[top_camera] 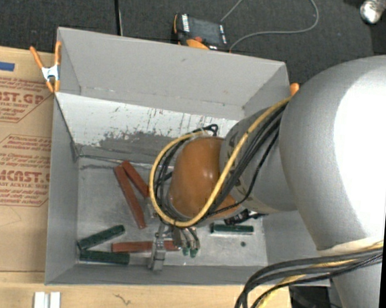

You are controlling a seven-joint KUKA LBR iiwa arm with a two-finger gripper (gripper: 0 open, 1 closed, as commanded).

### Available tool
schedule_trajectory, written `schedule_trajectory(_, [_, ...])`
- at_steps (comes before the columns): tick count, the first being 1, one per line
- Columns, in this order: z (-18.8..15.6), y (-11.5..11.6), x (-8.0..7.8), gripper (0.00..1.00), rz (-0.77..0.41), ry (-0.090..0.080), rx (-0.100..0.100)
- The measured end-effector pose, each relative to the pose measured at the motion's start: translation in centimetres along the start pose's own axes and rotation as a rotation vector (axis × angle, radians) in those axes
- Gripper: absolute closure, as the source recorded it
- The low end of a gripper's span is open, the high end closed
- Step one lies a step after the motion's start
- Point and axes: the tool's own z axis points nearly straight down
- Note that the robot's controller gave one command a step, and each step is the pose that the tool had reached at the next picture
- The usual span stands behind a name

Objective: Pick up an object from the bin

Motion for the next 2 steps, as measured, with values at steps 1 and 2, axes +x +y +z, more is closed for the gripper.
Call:
schedule_trajectory(1, [-0.3,-0.4,-0.3,1.0,0.004,-0.004,0.002])
schedule_trajectory(2, [-14.4,1.2,-2.2,1.0,-0.032,-0.007,0.001])
